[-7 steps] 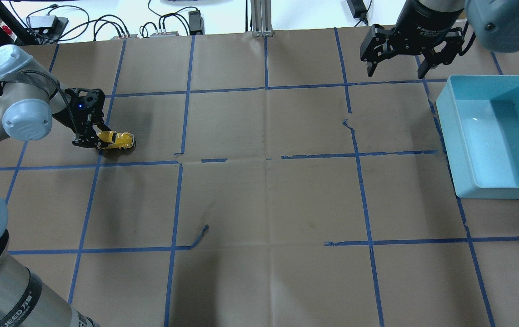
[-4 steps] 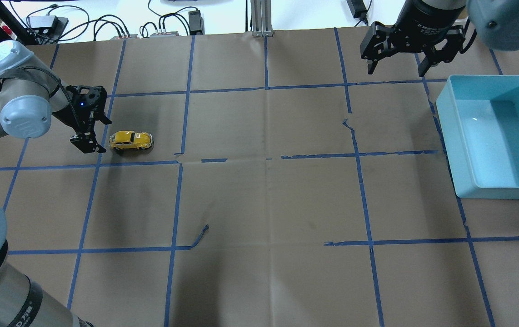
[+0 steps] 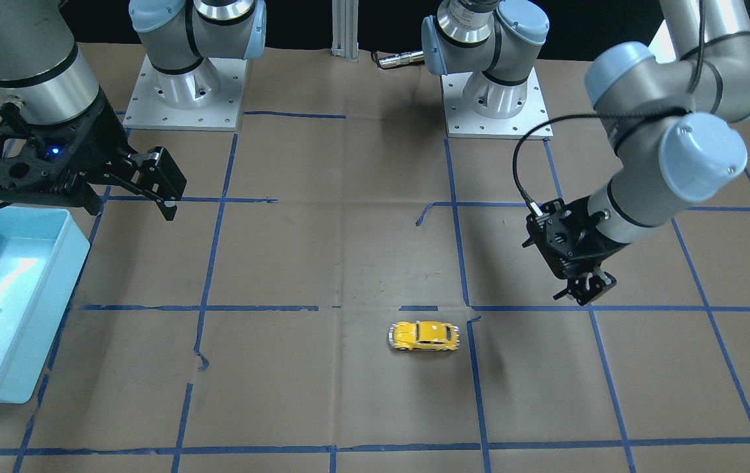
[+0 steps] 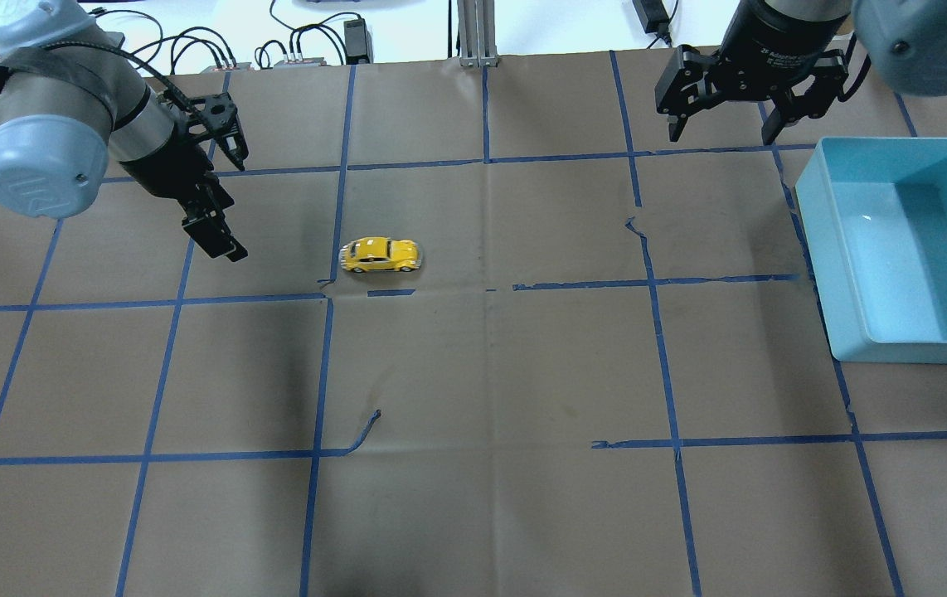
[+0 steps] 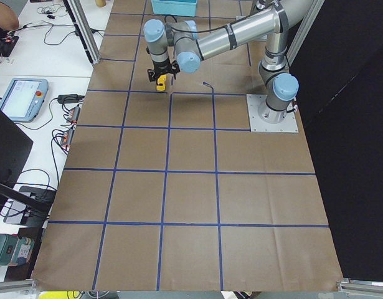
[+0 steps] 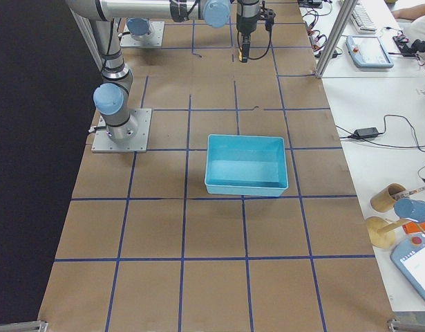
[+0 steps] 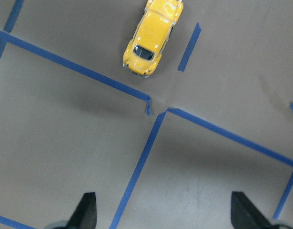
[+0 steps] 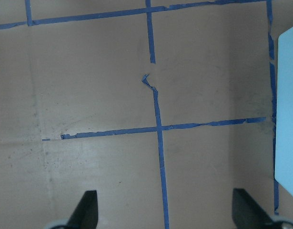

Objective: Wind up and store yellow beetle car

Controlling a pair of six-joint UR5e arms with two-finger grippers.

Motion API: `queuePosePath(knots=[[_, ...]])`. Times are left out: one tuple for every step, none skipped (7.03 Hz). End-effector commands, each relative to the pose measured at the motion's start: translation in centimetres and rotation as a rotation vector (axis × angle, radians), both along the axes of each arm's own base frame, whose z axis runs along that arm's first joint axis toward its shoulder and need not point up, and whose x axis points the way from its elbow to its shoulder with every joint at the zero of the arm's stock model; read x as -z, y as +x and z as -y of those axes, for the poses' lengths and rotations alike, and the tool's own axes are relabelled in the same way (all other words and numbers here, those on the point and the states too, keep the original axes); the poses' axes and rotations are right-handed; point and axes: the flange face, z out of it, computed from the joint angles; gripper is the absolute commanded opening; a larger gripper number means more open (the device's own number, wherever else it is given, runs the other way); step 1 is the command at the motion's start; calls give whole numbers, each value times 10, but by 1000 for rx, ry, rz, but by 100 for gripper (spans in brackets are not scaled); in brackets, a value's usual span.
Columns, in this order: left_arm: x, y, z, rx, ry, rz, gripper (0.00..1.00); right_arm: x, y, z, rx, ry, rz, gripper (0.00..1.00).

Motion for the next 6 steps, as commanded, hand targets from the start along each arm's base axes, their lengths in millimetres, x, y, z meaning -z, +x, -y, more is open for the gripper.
queuePosePath(knots=[[-68, -47, -38, -316, -63, 44, 100, -1, 2, -1, -224, -8, -12, 100], [-92, -69, -54, -420, -48, 69, 100, -1, 2, -1, -301, -10, -17, 100], [-116, -76, -51, -578, -71, 62, 100, 5, 1, 5, -412, -12, -26, 100], [-135, -75, -48, -726, -67, 69, 100, 9, -3, 7, -563, -11, -36, 100], [-137, -70, -41, -846, -51, 113, 100, 8, -6, 8, -684, -16, -55, 100], [-141, -71, -45, -902, -51, 108, 100, 9, -6, 9, -755, -19, -64, 100]])
